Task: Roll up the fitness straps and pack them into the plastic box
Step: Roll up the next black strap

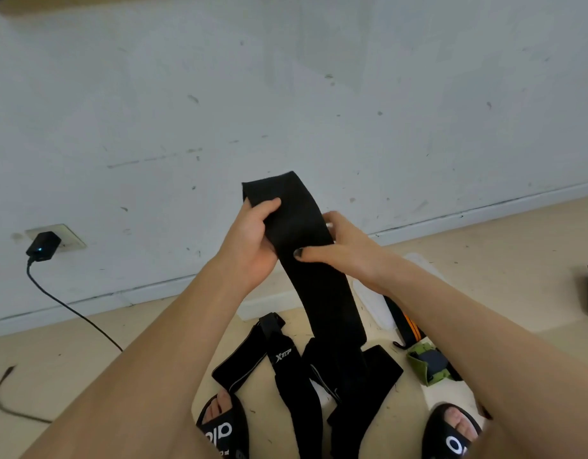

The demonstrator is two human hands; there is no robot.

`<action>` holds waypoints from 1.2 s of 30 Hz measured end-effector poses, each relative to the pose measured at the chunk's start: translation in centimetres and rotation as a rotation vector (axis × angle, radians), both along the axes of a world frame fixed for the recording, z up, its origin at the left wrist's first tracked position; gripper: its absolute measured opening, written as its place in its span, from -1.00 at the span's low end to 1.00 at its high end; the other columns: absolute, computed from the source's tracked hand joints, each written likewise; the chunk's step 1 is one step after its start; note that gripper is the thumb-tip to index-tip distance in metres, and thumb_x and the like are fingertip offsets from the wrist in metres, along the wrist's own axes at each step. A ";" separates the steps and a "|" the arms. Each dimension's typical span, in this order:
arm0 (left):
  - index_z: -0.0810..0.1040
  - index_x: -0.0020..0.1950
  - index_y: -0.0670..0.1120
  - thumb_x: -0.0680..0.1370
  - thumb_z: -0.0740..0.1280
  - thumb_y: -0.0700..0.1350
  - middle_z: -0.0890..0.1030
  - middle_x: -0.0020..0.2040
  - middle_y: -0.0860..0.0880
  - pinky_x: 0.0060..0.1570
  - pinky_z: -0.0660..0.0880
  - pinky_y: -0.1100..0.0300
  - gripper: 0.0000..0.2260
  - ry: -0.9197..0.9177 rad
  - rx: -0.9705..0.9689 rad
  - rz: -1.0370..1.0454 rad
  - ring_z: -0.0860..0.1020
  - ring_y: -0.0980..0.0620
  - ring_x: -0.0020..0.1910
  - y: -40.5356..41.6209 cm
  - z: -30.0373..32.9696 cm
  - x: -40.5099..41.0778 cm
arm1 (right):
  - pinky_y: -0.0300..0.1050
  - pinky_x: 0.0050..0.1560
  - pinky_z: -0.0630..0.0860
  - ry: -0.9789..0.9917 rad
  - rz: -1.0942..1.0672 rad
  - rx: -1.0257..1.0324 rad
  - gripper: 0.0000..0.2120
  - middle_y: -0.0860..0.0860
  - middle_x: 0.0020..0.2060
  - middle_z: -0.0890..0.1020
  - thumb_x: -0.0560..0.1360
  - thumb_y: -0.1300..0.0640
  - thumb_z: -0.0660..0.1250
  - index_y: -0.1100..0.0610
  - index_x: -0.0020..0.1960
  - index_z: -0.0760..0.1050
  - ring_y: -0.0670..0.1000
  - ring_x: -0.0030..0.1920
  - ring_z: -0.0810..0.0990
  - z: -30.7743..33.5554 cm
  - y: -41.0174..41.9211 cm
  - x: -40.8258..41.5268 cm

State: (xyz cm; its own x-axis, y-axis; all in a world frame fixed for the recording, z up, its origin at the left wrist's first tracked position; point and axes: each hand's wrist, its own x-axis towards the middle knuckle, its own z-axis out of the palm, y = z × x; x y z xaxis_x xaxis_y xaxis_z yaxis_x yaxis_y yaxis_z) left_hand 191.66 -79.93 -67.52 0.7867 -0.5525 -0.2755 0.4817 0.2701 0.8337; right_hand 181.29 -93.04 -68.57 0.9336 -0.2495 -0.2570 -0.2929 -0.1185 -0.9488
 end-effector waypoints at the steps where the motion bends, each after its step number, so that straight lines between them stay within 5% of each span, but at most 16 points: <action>1: 0.51 0.42 -0.05 0.66 0.27 -0.22 0.68 0.23 -0.14 -0.01 0.67 -0.03 -0.67 0.017 -0.018 0.010 0.68 -0.15 0.18 0.1 0.1 0.1 | -0.04 0.17 0.65 0.002 0.066 0.025 -0.65 0.04 0.08 0.71 0.54 0.16 0.49 0.12 0.29 0.51 0.03 0.07 0.72 -0.3 -0.1 0.0; 7: 0.52 0.42 -0.13 0.64 0.29 -0.25 0.65 0.27 -0.21 0.09 0.65 -0.08 -0.66 -0.012 0.005 -0.012 0.65 -0.19 0.23 0.3 -0.5 0.8 | -0.11 0.04 0.68 -0.016 0.130 0.069 -0.89 0.01 -0.08 0.76 0.55 0.18 0.49 0.11 0.07 0.66 0.02 -0.01 0.76 -1.1 -0.3 0.0; 10: 0.52 0.41 -0.20 0.61 0.30 -0.24 0.63 0.29 -0.26 0.18 0.61 -0.13 -0.64 0.022 0.021 0.012 0.63 -0.23 0.25 0.4 -0.6 1.0 | -0.07 0.12 0.68 -0.006 0.149 -0.032 -0.85 0.02 -0.03 0.76 0.56 0.12 0.49 0.09 0.11 0.64 0.00 0.00 0.75 -1.5 -0.4 -0.1; 17: 0.57 0.37 -0.17 0.61 0.37 -0.14 0.68 0.23 -0.20 -0.06 0.66 0.00 -0.67 0.025 0.080 0.060 0.68 -0.17 0.17 0.8 -0.1 1.2 | 0.05 0.21 0.63 -0.027 0.169 0.052 -0.79 0.20 0.07 0.71 0.59 0.23 0.43 0.26 0.20 0.59 0.15 0.12 0.71 -1.9 -0.2 -0.1; 24: 0.56 0.36 -0.10 0.61 0.36 -0.23 0.71 0.19 -0.14 -0.03 0.65 0.03 -0.69 -0.047 0.046 0.129 0.70 -0.11 0.15 1.4 0.5 2.0 | -0.04 0.24 0.62 0.182 0.327 0.089 -0.73 0.08 0.13 0.74 0.57 0.22 0.45 0.15 0.27 0.63 0.07 0.16 0.72 -3.3 -1.5 -0.1; 28: 0.55 0.38 -0.03 0.61 0.33 -0.31 0.71 0.18 -0.07 -0.04 0.65 0.07 -0.63 -0.145 0.042 0.130 0.70 -0.06 0.12 1.3 0.8 1.6 | -0.13 0.27 0.57 0.259 0.366 -0.106 -0.61 0.03 0.17 0.70 0.50 0.18 0.52 0.08 0.31 0.58 0.03 0.20 0.67 -3.3 -1.5 -0.1; 30: 0.53 0.38 -0.02 0.60 0.32 -0.35 0.71 0.18 -0.06 -0.03 0.65 0.08 -0.60 -0.211 0.054 0.077 0.69 -0.07 0.13 1.1 0.7 1.1 | -0.07 0.35 0.51 0.161 0.293 -0.048 -0.49 0.01 0.21 0.68 0.46 0.16 0.53 0.04 0.38 0.49 0.00 0.24 0.64 -2.5 -1.5 0.5; 33: 0.49 0.39 0.03 0.57 0.33 -0.38 0.69 0.20 -0.02 0.07 0.64 0.06 -0.54 -0.348 0.129 -0.026 0.67 -0.04 0.17 0.7 0.4 0.3 | 0.01 0.41 0.46 -0.105 0.133 0.243 -0.56 0.06 0.24 0.69 0.60 -0.03 0.39 0.11 0.43 0.49 0.04 0.29 0.64 -0.6 -1.8 1.4; 36: 0.45 0.39 0.11 0.55 0.36 -0.39 0.65 0.23 0.03 0.09 0.65 0.05 -0.47 -0.443 0.206 -0.159 0.66 0.01 0.18 0.5 -0.1 -0.4 | -0.03 0.25 0.59 -0.213 -0.106 0.269 -0.64 0.08 0.18 0.70 0.72 -0.05 0.18 0.15 0.32 0.57 0.11 0.22 0.67 0.8 -1.6 1.7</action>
